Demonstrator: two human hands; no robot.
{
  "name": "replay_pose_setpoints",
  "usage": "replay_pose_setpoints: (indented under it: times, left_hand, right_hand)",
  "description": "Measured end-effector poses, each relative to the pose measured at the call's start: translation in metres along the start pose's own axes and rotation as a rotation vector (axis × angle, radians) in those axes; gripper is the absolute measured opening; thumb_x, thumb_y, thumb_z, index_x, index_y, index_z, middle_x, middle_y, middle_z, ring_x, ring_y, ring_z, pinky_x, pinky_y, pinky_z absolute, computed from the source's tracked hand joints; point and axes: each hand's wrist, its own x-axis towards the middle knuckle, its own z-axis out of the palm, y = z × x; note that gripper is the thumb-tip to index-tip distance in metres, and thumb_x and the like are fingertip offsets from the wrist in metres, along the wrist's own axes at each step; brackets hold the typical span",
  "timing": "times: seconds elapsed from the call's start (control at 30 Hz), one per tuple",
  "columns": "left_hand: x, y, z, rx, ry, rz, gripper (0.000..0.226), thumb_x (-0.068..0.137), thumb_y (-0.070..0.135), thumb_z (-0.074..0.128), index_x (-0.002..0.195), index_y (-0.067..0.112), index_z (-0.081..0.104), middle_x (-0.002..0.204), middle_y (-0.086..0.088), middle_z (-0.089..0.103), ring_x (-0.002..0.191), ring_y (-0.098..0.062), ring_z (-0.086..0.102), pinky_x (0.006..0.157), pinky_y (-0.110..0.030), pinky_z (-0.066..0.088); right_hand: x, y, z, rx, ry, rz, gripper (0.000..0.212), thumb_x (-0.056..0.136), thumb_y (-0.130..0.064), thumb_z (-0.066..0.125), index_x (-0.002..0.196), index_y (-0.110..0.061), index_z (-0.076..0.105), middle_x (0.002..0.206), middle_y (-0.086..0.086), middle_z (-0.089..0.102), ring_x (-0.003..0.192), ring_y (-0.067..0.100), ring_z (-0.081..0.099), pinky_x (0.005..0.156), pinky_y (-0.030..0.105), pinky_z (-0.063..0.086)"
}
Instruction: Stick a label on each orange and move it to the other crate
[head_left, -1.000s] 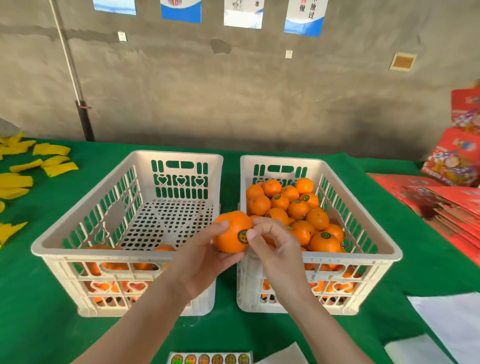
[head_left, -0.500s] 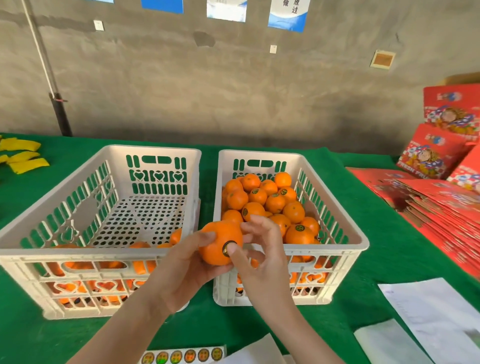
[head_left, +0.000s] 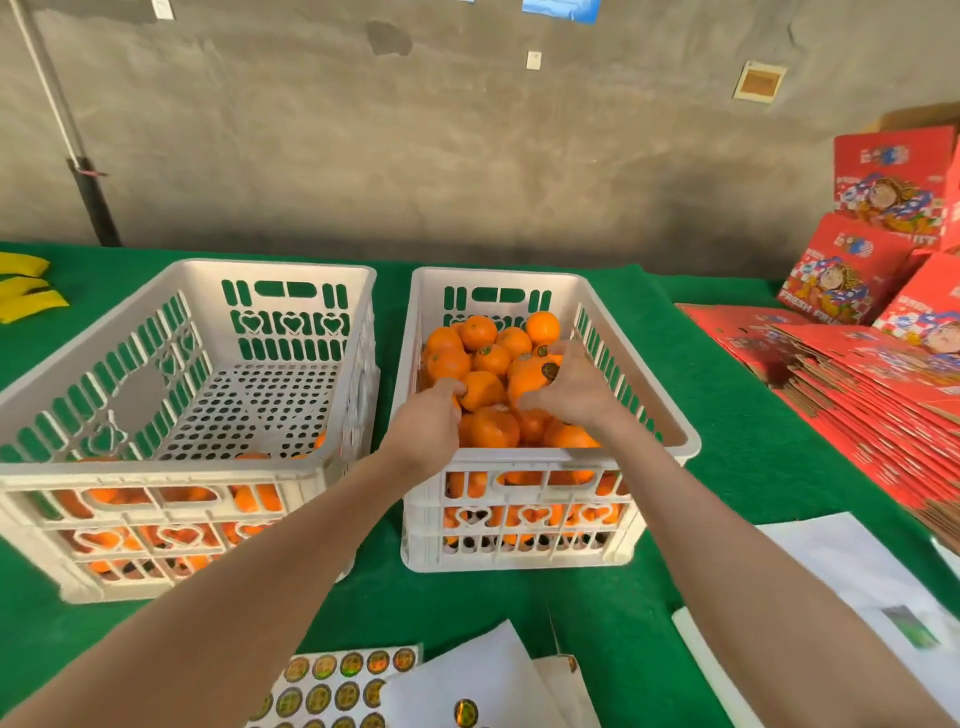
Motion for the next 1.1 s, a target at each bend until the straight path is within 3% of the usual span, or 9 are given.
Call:
replay_pose_setpoints:
  times: [0.27, 0.37, 0.5, 0.6, 0.7, 0.8, 0.87, 0.97, 1.1]
  left_hand:
    - [0.002, -0.006, 0.005, 0.024, 0.019, 0.035, 0.030, 0.097, 0.012, 0.045, 0.126, 0.007, 0.052, 0.100, -0.017, 0.065, 0.099, -0.028, 0.061, 0.085, -0.040, 0.048]
    - [0.000, -0.006, 0.007, 0.038, 0.042, 0.038, 0.028, 0.097, 0.013, 0.046, 0.123, 0.007, 0.054, 0.098, -0.016, 0.065, 0.094, -0.028, 0.060, 0.084, -0.040, 0.048]
    - [-0.001, -0.006, 0.009, 0.049, 0.089, 0.045, 0.027, 0.097, 0.016, 0.048, 0.121, 0.007, 0.057, 0.101, -0.015, 0.066, 0.095, -0.027, 0.061, 0.085, -0.039, 0.048]
    - [-0.002, -0.005, 0.010, 0.071, 0.097, 0.053, 0.027, 0.097, 0.016, 0.047, 0.119, 0.006, 0.058, 0.101, -0.016, 0.066, 0.095, -0.029, 0.061, 0.081, -0.037, 0.046]
    - [-0.008, -0.002, 0.010, 0.049, 0.108, 0.058, 0.025, 0.097, 0.016, 0.047, 0.117, 0.006, 0.059, 0.099, -0.014, 0.065, 0.094, -0.027, 0.060, 0.078, -0.032, 0.044]
    - [-0.023, 0.003, 0.010, -0.040, 0.186, 0.113, 0.026, 0.095, 0.013, 0.052, 0.119, 0.007, 0.058, 0.104, -0.011, 0.063, 0.096, -0.017, 0.057, 0.081, -0.025, 0.044]
    - [-0.044, 0.003, 0.012, -0.079, 0.275, 0.177, 0.027, 0.092, 0.009, 0.055, 0.119, 0.007, 0.058, 0.112, -0.008, 0.059, 0.099, -0.011, 0.052, 0.085, -0.017, 0.037]
    - [-0.084, -0.008, 0.021, -0.060, 0.378, 0.281, 0.025, 0.086, -0.001, 0.061, 0.111, 0.001, 0.061, 0.109, -0.011, 0.058, 0.101, -0.012, 0.049, 0.089, -0.008, 0.034]
    - [-0.128, -0.031, 0.040, -0.258, 0.178, -0.121, 0.032, 0.083, 0.016, 0.072, 0.112, 0.019, 0.058, 0.106, 0.013, 0.061, 0.098, -0.001, 0.056, 0.087, -0.014, 0.045]
  right_hand:
    - [0.024, 0.024, 0.014, -0.556, -0.448, 0.006, 0.076, 0.078, -0.028, 0.071, 0.140, -0.009, 0.030, 0.136, 0.012, 0.046, 0.118, 0.031, 0.048, 0.096, 0.044, 0.046]
    - [0.011, 0.015, 0.007, -0.602, -0.221, -0.120, 0.062, 0.079, -0.021, 0.067, 0.133, -0.014, 0.037, 0.129, 0.013, 0.050, 0.118, 0.034, 0.047, 0.096, 0.046, 0.043]
    - [-0.062, 0.005, 0.023, 0.055, 0.353, -0.603, 0.017, 0.081, -0.023, 0.067, 0.089, -0.008, 0.064, 0.086, 0.004, 0.064, 0.078, 0.015, 0.057, 0.067, 0.025, 0.043]
    - [-0.117, 0.022, 0.064, 0.122, -0.168, -0.634, 0.025, 0.087, -0.020, 0.059, 0.074, 0.000, 0.065, 0.072, 0.010, 0.064, 0.067, 0.014, 0.057, 0.060, 0.029, 0.046]
    - [-0.128, 0.055, 0.113, -0.318, -0.795, -0.341, 0.039, 0.092, -0.031, 0.057, 0.120, -0.004, 0.061, 0.126, 0.015, 0.057, 0.120, 0.026, 0.049, 0.100, 0.034, 0.041]
    - [-0.127, 0.071, 0.144, -0.517, -0.888, -0.269, 0.050, 0.091, -0.042, 0.052, 0.135, -0.018, 0.049, 0.140, 0.011, 0.037, 0.135, 0.030, 0.023, 0.110, 0.046, 0.024]
    - [-0.126, 0.072, 0.153, -0.549, -0.881, -0.286, 0.031, 0.089, -0.037, 0.051, 0.107, -0.015, 0.062, 0.122, 0.012, 0.042, 0.122, 0.033, 0.029, 0.104, 0.048, 0.027]
    - [-0.125, 0.069, 0.147, -0.467, -0.815, -0.318, 0.030, 0.086, -0.018, 0.048, 0.059, -0.009, 0.039, 0.079, 0.009, 0.038, 0.081, 0.027, 0.038, 0.088, 0.046, 0.035]
    - [-0.117, 0.064, 0.124, -0.306, -0.716, -0.368, 0.031, 0.094, -0.013, 0.045, 0.076, 0.009, 0.056, 0.082, 0.017, 0.051, 0.081, 0.033, 0.049, 0.082, 0.045, 0.043]
